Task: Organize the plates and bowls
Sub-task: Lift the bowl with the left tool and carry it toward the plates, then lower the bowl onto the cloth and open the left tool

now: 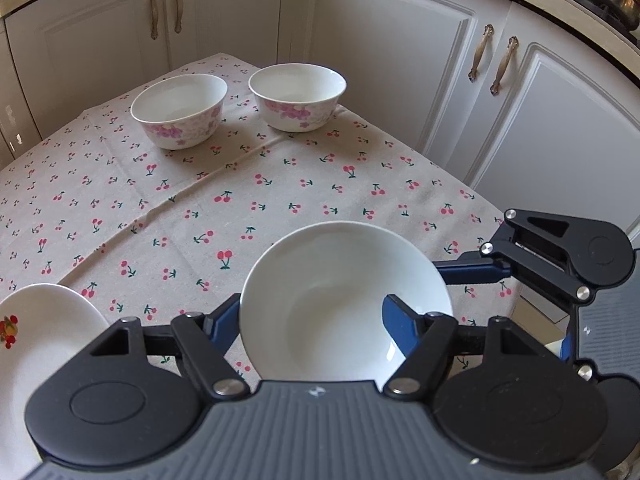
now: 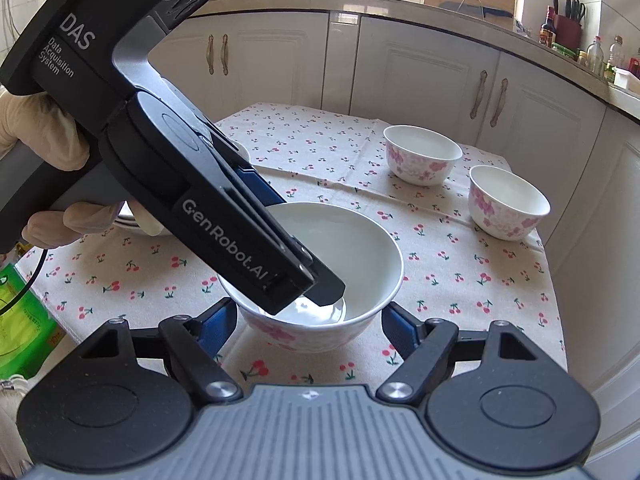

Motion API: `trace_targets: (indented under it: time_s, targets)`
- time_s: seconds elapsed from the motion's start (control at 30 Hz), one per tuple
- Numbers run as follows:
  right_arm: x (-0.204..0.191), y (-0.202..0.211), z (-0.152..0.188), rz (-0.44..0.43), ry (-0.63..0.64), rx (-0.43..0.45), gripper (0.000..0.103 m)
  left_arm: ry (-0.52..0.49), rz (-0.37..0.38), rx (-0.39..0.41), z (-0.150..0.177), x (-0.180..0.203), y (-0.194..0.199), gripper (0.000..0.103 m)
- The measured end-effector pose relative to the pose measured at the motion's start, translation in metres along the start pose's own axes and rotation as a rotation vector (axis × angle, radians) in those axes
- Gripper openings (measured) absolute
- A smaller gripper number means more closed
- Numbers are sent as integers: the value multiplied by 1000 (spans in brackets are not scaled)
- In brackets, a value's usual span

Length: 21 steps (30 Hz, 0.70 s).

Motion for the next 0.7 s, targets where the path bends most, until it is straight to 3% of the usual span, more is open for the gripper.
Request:
trace_targets:
  time_s: [0.7]
  targets:
    - [7, 2, 15, 12, -12, -46, 83, -8, 27, 13, 5, 13, -6, 73]
Point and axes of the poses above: each gripper's, at about its wrist camera, not at the fingertips, and y roughly against the way its jaws point, x to its right, z to its underside, the point moved 4 cm from there along -y, roughly the way its jaws point, and after that the axes turned 14 degrees about -y, right-handed, at the moved point
